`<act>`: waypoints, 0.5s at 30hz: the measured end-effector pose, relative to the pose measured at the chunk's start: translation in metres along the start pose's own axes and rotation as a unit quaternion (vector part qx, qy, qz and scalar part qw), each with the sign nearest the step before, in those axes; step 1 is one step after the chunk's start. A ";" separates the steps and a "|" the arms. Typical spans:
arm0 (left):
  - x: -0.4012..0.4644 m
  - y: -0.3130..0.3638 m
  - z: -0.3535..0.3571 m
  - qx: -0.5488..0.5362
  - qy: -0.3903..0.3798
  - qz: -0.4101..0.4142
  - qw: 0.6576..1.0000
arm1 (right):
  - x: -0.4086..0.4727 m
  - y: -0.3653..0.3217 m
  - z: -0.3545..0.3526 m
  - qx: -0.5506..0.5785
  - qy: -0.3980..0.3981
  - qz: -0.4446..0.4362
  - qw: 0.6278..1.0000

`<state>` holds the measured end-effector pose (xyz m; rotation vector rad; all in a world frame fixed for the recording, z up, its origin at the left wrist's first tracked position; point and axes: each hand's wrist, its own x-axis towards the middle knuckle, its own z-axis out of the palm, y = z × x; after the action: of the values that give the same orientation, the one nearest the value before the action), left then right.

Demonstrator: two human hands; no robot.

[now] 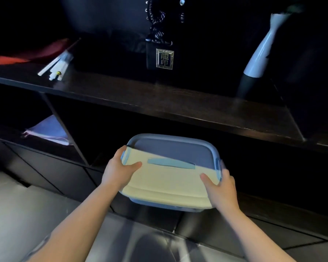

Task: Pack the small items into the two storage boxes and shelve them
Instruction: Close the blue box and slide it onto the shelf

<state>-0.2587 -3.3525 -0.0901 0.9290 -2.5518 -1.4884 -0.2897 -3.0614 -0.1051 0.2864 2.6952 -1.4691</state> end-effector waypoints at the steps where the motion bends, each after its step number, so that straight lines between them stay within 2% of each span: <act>1: 0.007 0.002 0.000 0.011 -0.001 0.000 1.000 | 0.004 -0.004 0.003 -0.010 0.002 0.008 1.000; 3: 0.016 0.009 0.002 0.094 0.018 0.001 0.995 | 0.009 -0.013 0.011 -0.043 0.017 0.023 0.999; 4: 0.016 0.015 0.005 0.166 0.051 0.012 0.985 | 0.010 -0.017 0.014 -0.089 0.033 0.027 0.995; 6: 0.004 0.026 0.016 0.269 0.148 0.097 0.947 | 0.006 -0.025 0.019 -0.218 0.086 -0.016 0.972; 7: -0.006 0.027 0.025 0.274 0.174 0.163 0.932 | 0.002 -0.027 0.021 -0.247 0.108 -0.078 0.960; 8: -0.018 0.025 0.036 0.264 0.172 0.224 0.922 | -0.004 -0.029 0.024 -0.247 0.103 -0.157 0.951; 9: -0.028 0.018 0.048 0.249 0.152 0.270 0.918 | -0.010 -0.031 0.026 -0.251 0.066 -0.231 0.938; 11: -0.044 0.009 0.066 0.268 0.117 0.312 0.904 | -0.019 -0.028 0.033 -0.303 -0.031 -0.315 0.899; 13: -0.047 0.008 0.071 0.287 0.113 0.318 0.897 | -0.018 -0.027 0.036 -0.332 -0.060 -0.333 0.880; 15: -0.041 0.011 0.068 0.293 0.117 0.322 0.893 | -0.013 -0.027 0.038 -0.340 -0.052 -0.335 0.877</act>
<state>-0.2526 -3.2748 -0.1080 0.1830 -2.7361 -0.4103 -0.2839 -3.1090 -0.1016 -0.8021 3.1248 -0.4405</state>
